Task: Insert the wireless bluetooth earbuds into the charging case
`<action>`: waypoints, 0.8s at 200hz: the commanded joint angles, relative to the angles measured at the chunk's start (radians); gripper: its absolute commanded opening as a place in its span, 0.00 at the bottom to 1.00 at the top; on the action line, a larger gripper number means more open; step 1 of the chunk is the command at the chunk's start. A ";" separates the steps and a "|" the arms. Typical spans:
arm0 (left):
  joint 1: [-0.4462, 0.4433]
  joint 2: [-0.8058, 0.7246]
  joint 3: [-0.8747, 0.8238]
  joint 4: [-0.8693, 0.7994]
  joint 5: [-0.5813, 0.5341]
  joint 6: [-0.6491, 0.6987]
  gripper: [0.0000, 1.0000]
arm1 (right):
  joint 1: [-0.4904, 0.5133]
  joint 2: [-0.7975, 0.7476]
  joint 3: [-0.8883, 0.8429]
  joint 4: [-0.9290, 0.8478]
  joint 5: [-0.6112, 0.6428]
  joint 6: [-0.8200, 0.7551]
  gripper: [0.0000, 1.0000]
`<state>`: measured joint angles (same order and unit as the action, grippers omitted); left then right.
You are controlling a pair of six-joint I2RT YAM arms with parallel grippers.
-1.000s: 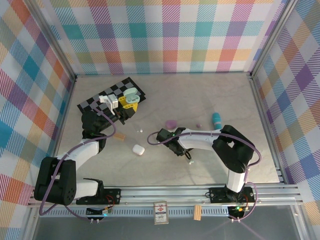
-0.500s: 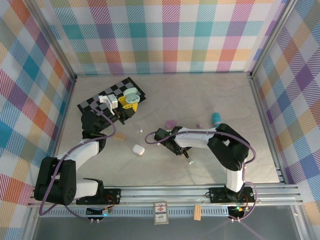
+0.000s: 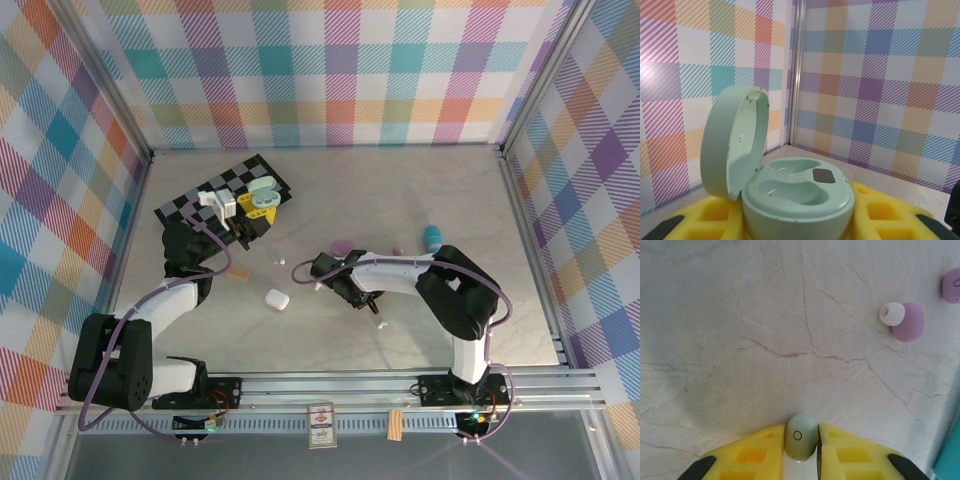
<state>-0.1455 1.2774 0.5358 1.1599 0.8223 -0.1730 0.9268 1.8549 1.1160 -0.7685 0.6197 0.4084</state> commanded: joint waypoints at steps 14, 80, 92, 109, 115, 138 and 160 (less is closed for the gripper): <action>0.010 0.007 0.027 0.073 0.032 -0.010 0.37 | -0.078 -0.164 -0.059 0.068 -0.192 0.042 0.23; -0.045 0.001 0.030 -0.006 0.033 0.053 0.37 | -0.260 -0.395 -0.152 0.163 -0.515 0.138 0.21; -0.063 0.000 0.032 -0.038 0.032 0.077 0.37 | -0.281 -0.421 -0.163 0.174 -0.539 0.151 0.21; -0.092 -0.003 0.036 -0.088 0.037 0.114 0.37 | -0.299 -0.454 -0.175 0.191 -0.566 0.157 0.21; -0.101 -0.004 0.036 -0.101 0.039 0.127 0.37 | -0.300 -0.467 -0.177 0.193 -0.567 0.155 0.21; -0.135 0.009 0.038 -0.121 0.055 0.141 0.37 | -0.302 -0.519 -0.172 0.191 -0.569 0.134 0.22; -0.165 0.032 0.051 -0.130 0.092 0.142 0.37 | -0.305 -0.565 -0.149 0.194 -0.613 0.102 0.22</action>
<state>-0.2810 1.2884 0.5419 1.0378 0.8516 -0.0704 0.6273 1.3460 0.9440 -0.5949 0.0711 0.5365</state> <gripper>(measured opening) 0.369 0.219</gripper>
